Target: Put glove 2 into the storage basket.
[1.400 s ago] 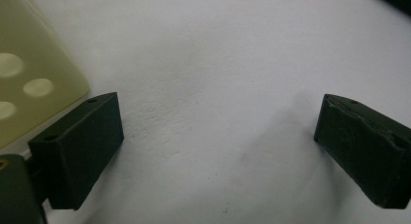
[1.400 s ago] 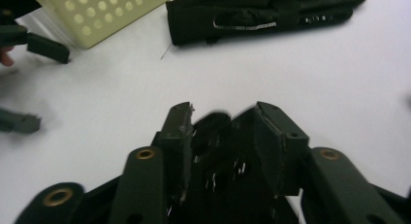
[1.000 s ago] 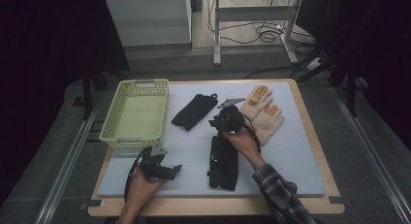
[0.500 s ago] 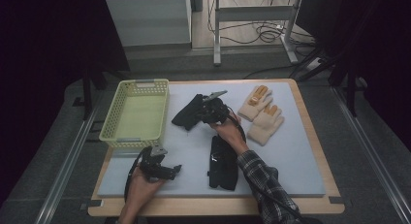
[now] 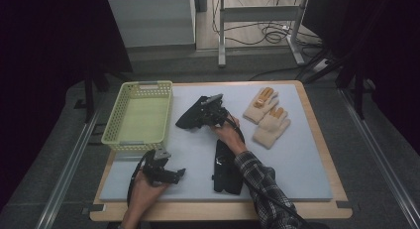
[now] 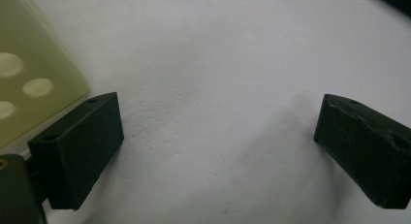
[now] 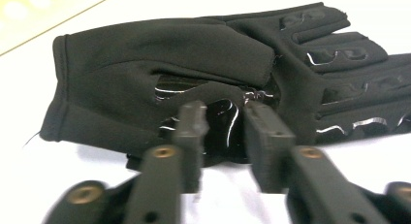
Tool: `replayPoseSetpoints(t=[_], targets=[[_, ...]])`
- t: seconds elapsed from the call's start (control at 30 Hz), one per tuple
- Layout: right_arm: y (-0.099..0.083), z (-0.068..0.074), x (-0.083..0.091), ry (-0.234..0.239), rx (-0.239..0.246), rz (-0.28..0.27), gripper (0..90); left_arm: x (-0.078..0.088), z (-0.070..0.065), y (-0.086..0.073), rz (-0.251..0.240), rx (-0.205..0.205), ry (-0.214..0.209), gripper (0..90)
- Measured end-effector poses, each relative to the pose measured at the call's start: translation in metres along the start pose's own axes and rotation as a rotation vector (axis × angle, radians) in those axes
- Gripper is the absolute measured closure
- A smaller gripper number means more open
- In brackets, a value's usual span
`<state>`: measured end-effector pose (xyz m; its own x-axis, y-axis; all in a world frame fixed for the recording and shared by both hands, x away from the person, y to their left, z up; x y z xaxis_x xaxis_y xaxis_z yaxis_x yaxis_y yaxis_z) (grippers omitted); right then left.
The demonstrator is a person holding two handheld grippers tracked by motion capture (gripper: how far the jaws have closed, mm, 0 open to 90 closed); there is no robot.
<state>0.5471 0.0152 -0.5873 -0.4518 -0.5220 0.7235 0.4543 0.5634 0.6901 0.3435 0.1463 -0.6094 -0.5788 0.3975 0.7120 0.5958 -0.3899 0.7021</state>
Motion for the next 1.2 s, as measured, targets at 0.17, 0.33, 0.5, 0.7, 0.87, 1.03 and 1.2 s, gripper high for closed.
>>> replayPoseSetpoints(t=[0.17,0.33,0.5,0.7,0.87,1.03,1.2], targets=[[0.001,0.003,0.002,-0.014,0.006,0.014,87.0,0.0,0.0,0.0,0.0,-0.001,0.0,3.7],[0.003,0.003,0.021,0.024,-0.021,-0.008,87.3,0.0,0.0,0.0,0.001,0.001,-0.001,3.7],[0.001,0.005,0.05,0.057,-0.023,-0.031,87.2,0.0,0.0,0.0,0.002,0.0,-0.001,3.7],[-0.009,0.013,0.097,0.085,-0.025,-0.081,87.2,0.0,0.0,0.0,0.001,-0.002,0.0,3.7],[-0.025,0.017,0.137,0.085,-0.021,-0.106,87.1,0.0,0.0,0.0,0.001,0.0,0.0,3.7],[-0.055,0.024,0.177,0.071,0.0,-0.099,87.0,0.0,0.0,0.0,-0.001,0.001,0.001,3.7],[-0.08,0.025,0.2,0.051,0.003,-0.087,86.9,0.0,0.0,0.0,-0.002,0.001,0.001,3.7]])
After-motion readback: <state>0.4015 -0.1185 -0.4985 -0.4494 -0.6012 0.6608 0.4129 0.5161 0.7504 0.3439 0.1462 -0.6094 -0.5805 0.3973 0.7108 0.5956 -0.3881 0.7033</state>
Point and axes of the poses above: each handheld gripper's, and its own axes: x roughly backward along the jaws, y roughly out of its top, z roughly to its left, the point moved 8 cm from there along -x, roughly forward along the jaws, and after that the axes turned 3 degrees about y, right-handed, at the moved point
